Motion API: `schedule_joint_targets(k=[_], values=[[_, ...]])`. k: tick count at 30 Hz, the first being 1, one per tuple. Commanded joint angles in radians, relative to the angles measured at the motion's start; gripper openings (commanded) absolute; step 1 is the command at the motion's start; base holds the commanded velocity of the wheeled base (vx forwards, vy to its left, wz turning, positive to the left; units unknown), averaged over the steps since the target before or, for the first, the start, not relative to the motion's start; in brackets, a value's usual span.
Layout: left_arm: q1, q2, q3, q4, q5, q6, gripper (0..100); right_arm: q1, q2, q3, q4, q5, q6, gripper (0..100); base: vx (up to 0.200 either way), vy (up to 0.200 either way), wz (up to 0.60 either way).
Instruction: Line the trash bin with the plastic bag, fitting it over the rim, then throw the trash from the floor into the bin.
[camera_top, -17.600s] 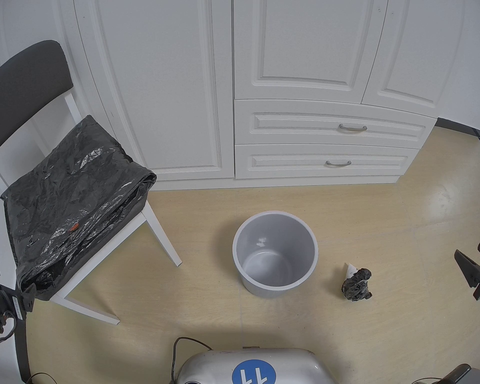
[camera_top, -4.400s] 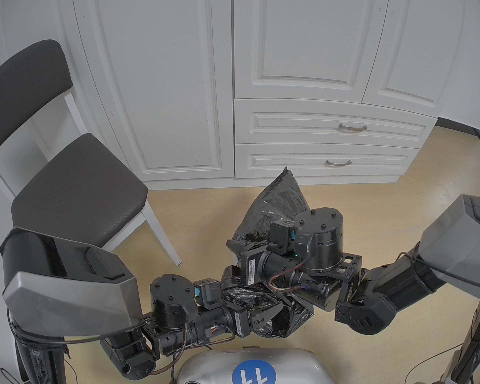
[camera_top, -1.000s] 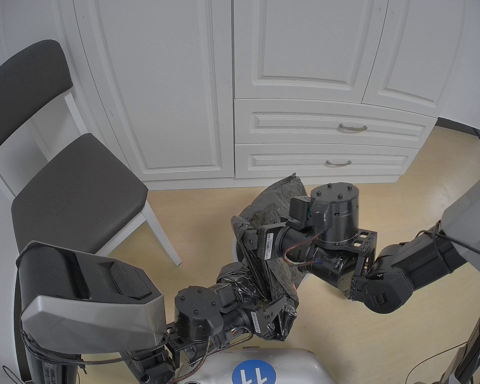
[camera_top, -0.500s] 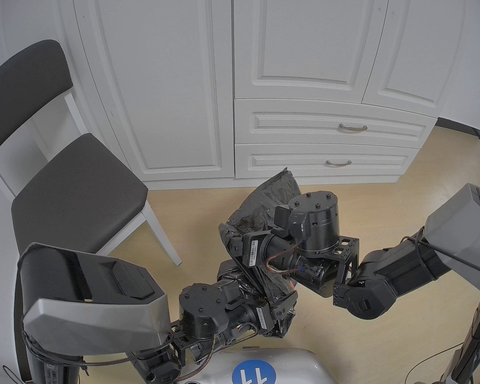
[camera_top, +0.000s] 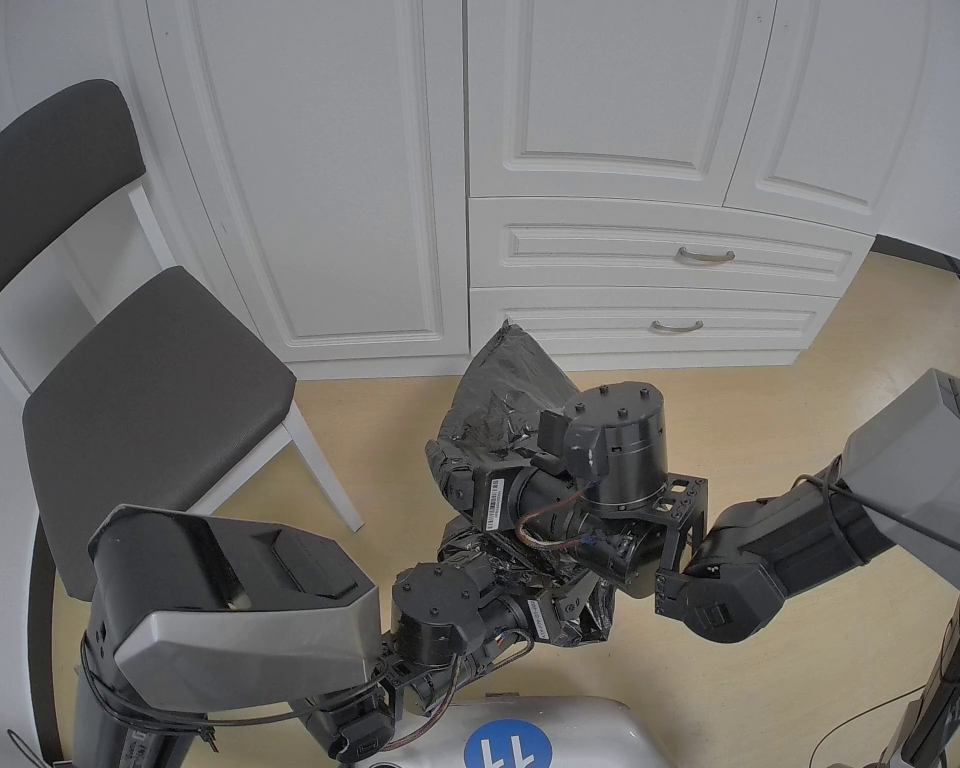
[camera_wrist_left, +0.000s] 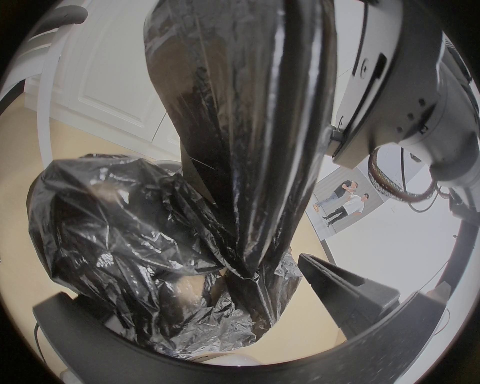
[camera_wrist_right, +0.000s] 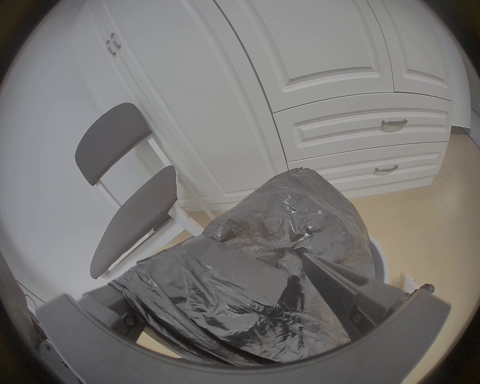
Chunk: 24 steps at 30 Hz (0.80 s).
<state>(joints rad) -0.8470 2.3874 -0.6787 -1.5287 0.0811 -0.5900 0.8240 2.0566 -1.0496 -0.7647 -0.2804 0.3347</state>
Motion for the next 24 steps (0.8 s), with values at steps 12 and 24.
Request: schedule_joint_targets(k=[12,24], values=[[0.028,-0.027,0.007,-0.001,0.085,-0.022,100,-0.006,0.057,-0.075,0.064,-0.074,0.017,100,0.0,0.0,0.0],[0.045,-0.005,-0.07,-0.001,0.086,-0.039,100,0.004,0.054,-0.104,0.108,-0.102,0.043,100,0.0,0.0,0.0]])
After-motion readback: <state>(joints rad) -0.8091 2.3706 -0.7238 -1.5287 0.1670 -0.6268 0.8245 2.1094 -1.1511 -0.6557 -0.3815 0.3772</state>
